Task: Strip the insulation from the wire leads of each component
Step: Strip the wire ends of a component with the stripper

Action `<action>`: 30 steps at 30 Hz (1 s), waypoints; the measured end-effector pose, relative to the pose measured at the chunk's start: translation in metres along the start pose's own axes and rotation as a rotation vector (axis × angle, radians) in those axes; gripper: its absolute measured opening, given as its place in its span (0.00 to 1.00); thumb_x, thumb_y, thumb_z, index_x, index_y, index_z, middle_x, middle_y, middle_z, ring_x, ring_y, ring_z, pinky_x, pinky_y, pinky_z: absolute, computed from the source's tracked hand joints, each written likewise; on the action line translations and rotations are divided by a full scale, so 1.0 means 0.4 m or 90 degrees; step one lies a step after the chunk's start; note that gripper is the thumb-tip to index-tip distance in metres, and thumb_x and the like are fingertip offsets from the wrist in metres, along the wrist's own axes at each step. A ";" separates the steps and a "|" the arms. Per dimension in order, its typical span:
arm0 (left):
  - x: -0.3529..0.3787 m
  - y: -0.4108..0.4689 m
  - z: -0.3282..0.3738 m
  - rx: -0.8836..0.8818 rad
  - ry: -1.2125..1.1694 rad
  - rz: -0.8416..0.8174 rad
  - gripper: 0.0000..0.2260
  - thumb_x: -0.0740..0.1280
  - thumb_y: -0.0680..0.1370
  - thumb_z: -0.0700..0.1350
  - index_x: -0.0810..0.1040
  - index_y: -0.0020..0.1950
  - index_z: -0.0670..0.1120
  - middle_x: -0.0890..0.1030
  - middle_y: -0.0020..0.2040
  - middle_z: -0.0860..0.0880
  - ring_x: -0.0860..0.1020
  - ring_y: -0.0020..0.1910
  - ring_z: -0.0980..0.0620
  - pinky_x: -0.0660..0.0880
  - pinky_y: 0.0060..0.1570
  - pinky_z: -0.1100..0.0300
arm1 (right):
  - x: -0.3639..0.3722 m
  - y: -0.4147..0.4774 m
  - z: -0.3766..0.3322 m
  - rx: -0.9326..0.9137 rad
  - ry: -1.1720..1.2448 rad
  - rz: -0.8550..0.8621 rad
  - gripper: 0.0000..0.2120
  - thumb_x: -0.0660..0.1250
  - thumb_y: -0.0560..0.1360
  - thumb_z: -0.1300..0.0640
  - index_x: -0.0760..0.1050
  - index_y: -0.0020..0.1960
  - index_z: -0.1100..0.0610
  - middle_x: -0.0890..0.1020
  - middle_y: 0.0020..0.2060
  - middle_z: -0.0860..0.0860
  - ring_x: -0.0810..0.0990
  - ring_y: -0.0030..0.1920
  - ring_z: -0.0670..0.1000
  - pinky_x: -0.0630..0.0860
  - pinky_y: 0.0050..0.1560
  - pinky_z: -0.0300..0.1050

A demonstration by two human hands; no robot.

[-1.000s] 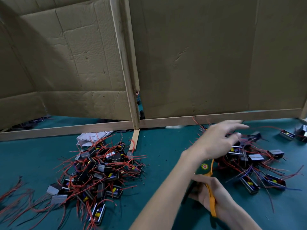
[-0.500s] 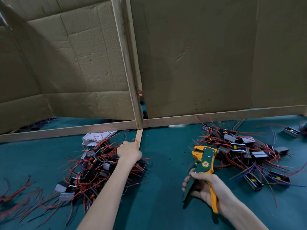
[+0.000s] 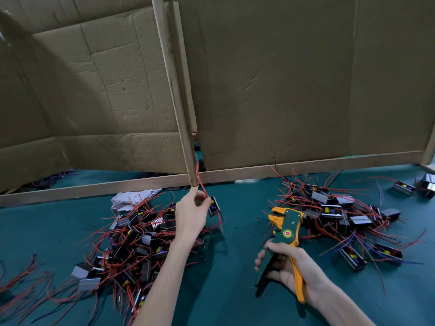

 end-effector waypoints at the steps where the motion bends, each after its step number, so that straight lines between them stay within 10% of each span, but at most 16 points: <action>1: 0.007 -0.012 0.003 -0.003 -0.043 -0.001 0.03 0.71 0.74 0.44 0.79 0.41 0.47 0.81 0.38 0.54 0.78 0.40 0.55 0.68 0.43 0.64 | 0.001 0.000 0.001 -0.002 -0.004 -0.002 0.12 0.70 0.67 0.64 0.74 0.48 0.67 0.79 0.38 0.64 0.81 0.39 0.63 0.80 0.43 0.58; 9: 0.093 -0.105 -0.047 -0.067 0.164 -0.040 0.12 0.68 0.75 0.50 0.72 0.34 0.48 0.80 0.38 0.48 0.79 0.42 0.45 0.71 0.42 0.58 | 0.007 -0.006 0.000 -0.015 -0.015 -0.004 0.11 0.69 0.66 0.63 0.74 0.47 0.67 0.79 0.37 0.64 0.81 0.39 0.62 0.81 0.41 0.58; 17: 0.139 -0.126 -0.041 0.212 0.077 -0.315 0.11 0.64 0.73 0.36 0.75 0.49 0.51 0.76 0.50 0.57 0.71 0.54 0.58 0.64 0.54 0.73 | 0.001 -0.001 -0.001 -0.013 0.012 0.000 0.10 0.69 0.66 0.64 0.75 0.45 0.68 0.79 0.37 0.64 0.81 0.38 0.63 0.81 0.40 0.57; 24: 0.123 -0.112 -0.058 0.188 0.015 -0.283 0.07 0.71 0.74 0.39 0.75 0.41 0.49 0.80 0.37 0.58 0.77 0.37 0.65 0.71 0.41 0.70 | -0.003 0.002 0.005 -0.001 -0.003 -0.017 0.12 0.73 0.65 0.66 0.76 0.46 0.67 0.79 0.38 0.65 0.81 0.39 0.63 0.80 0.42 0.58; 30: 0.113 -0.112 -0.046 0.179 -0.074 -0.229 0.06 0.70 0.76 0.41 0.78 0.43 0.52 0.81 0.41 0.58 0.78 0.42 0.64 0.72 0.47 0.71 | 0.003 -0.008 0.004 0.029 -0.066 -0.069 0.16 0.76 0.61 0.62 0.76 0.46 0.65 0.78 0.39 0.65 0.80 0.40 0.64 0.79 0.44 0.58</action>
Point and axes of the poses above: each hand's wrist, its own y-axis towards the middle knuckle, its own x-axis out of the palm, z = x × y, the point moved 2 cm from there along y, towards the middle knuckle
